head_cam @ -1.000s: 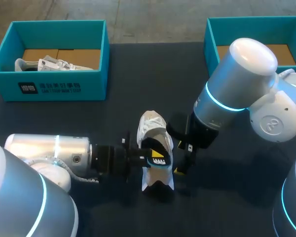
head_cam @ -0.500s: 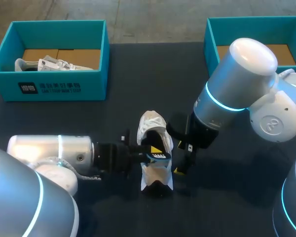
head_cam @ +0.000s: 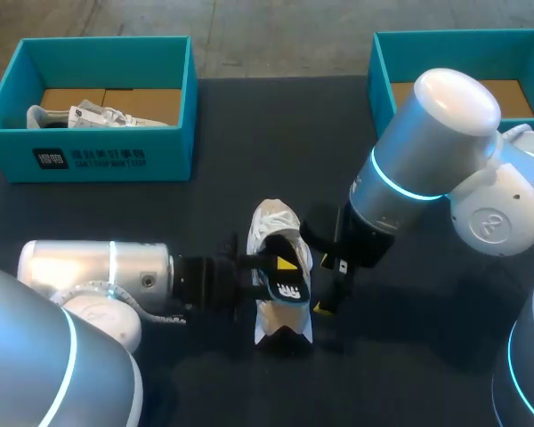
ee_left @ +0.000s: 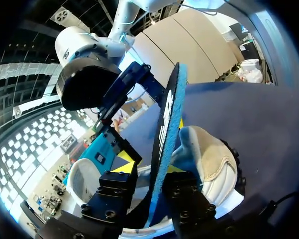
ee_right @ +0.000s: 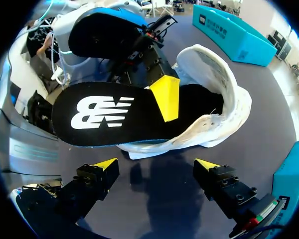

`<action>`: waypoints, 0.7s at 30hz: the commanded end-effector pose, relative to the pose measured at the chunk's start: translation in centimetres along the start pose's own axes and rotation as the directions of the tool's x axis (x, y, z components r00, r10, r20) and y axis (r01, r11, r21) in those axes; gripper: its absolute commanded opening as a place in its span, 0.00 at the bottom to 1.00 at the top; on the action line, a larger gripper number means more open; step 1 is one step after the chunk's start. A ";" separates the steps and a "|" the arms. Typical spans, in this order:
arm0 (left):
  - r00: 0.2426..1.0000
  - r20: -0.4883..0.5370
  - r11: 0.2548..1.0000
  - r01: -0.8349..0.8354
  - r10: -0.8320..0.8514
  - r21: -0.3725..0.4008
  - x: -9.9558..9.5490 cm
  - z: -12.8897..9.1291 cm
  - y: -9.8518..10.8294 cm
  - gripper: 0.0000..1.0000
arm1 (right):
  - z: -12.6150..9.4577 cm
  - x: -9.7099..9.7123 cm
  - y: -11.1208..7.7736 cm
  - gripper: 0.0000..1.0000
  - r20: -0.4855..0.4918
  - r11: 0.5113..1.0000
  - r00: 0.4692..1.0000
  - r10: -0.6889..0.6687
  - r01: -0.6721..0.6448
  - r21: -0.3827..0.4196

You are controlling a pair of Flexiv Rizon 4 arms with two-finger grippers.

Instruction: Take the shoe out of the shoebox, open the shoe tongue, remove and reinsert the insole, then place the shoe into the shoebox

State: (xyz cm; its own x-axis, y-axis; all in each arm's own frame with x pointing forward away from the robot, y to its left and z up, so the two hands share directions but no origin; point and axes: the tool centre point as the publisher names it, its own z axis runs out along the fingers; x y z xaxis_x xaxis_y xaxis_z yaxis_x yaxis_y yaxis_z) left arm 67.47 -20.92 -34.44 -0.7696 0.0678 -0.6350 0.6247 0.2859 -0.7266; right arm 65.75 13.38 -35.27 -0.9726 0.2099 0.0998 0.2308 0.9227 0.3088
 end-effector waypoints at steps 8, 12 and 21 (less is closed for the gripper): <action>1.000 -0.009 0.997 -0.008 0.009 0.071 0.3 -1.8 -1.7 0.30 | 0.1 0.2 0.0 1.00 0.005 1.000 1.000 0.001 -0.001 0.002; 1.000 -0.017 0.996 -0.010 0.012 0.085 0.3 -1.7 -2.0 0.25 | 0.1 0.2 0.0 1.00 0.005 1.000 1.000 0.001 -0.001 0.002; 0.998 -0.048 0.992 -0.046 0.052 0.118 0.7 -1.0 -2.4 0.00 | 0.1 0.2 0.0 1.00 0.005 1.000 1.000 0.001 -0.001 0.002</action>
State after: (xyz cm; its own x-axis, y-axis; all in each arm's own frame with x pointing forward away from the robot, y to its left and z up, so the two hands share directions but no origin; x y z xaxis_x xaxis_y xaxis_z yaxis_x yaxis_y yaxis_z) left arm 65.08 -20.38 -32.79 -0.7416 0.1212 -0.6598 0.6703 0.1702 -0.7223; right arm 65.75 13.38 -35.28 -0.9726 0.2099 0.0999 0.2308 0.9227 0.3088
